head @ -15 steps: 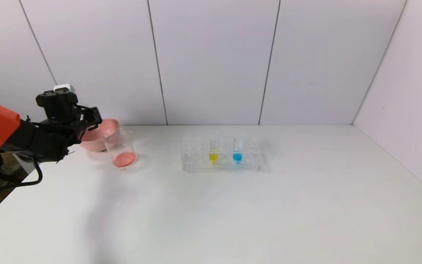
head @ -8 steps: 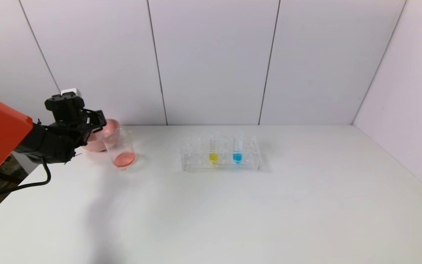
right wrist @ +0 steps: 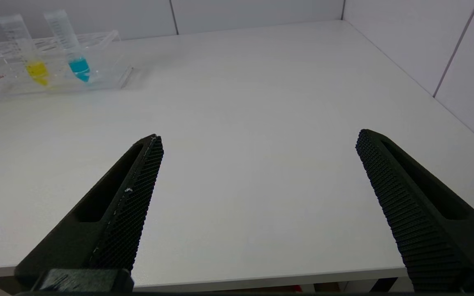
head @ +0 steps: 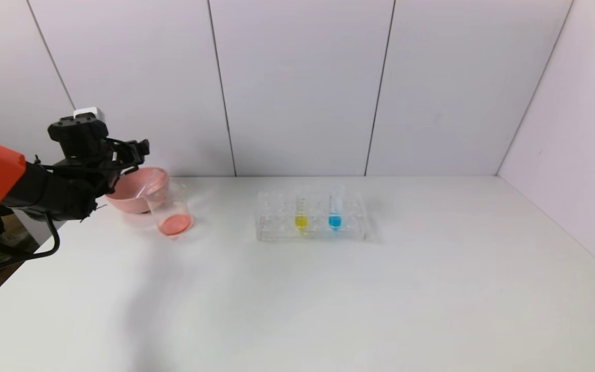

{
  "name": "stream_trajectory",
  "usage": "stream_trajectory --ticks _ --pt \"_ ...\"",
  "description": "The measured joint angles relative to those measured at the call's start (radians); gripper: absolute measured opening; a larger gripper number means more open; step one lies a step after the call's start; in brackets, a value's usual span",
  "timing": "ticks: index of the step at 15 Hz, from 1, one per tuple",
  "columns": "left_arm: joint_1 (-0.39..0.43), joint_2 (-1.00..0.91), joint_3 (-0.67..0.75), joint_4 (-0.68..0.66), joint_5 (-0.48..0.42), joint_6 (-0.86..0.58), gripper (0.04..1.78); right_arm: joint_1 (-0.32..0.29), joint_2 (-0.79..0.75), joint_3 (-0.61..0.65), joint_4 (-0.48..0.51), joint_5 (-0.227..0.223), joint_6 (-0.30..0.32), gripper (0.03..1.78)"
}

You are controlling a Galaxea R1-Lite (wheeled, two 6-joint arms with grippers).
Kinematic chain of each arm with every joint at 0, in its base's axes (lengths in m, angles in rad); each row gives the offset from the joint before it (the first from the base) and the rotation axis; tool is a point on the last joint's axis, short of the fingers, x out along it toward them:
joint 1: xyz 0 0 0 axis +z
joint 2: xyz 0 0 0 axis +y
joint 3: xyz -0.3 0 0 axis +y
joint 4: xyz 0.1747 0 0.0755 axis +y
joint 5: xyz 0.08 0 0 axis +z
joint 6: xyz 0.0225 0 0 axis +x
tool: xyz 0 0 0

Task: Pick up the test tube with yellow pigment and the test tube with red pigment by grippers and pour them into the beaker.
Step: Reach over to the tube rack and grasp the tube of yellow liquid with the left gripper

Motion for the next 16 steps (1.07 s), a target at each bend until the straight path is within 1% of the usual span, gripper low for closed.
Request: stream_trajectory --ticks 1,3,5,7,11,12,13,14,16 --pt "-0.003 -0.032 0.002 0.019 -0.001 0.000 1.75 0.000 0.000 0.000 0.000 0.000 -0.001 1.71" --pt "-0.017 -0.120 0.016 0.094 -0.013 -0.003 1.76 0.000 0.000 0.000 0.000 0.000 -0.001 1.71" --pt "-0.037 -0.224 0.051 0.181 -0.077 -0.005 1.76 0.000 0.000 0.000 0.000 0.000 0.000 1.71" --pt "-0.062 -0.334 0.132 0.247 -0.202 -0.003 1.76 0.000 0.000 0.000 0.000 0.000 0.000 1.71" --pt "-0.116 -0.527 0.377 0.283 -0.545 0.031 1.76 0.000 0.000 0.000 0.000 0.000 0.000 1.71" --pt "-0.142 -0.571 0.433 0.296 -0.618 0.047 1.76 0.000 0.000 0.000 0.000 0.000 0.000 1.71" --pt "-0.182 -0.610 0.484 0.304 -0.672 0.061 1.76 0.000 0.000 0.000 0.000 0.000 -0.001 1.71" --pt "-0.234 -0.644 0.527 0.306 -0.695 0.067 1.76 0.000 0.000 0.000 0.000 0.000 -0.001 1.71" --pt "-0.359 -0.700 0.603 0.299 -0.700 0.074 1.76 0.000 0.000 0.000 0.000 0.000 0.000 1.71"
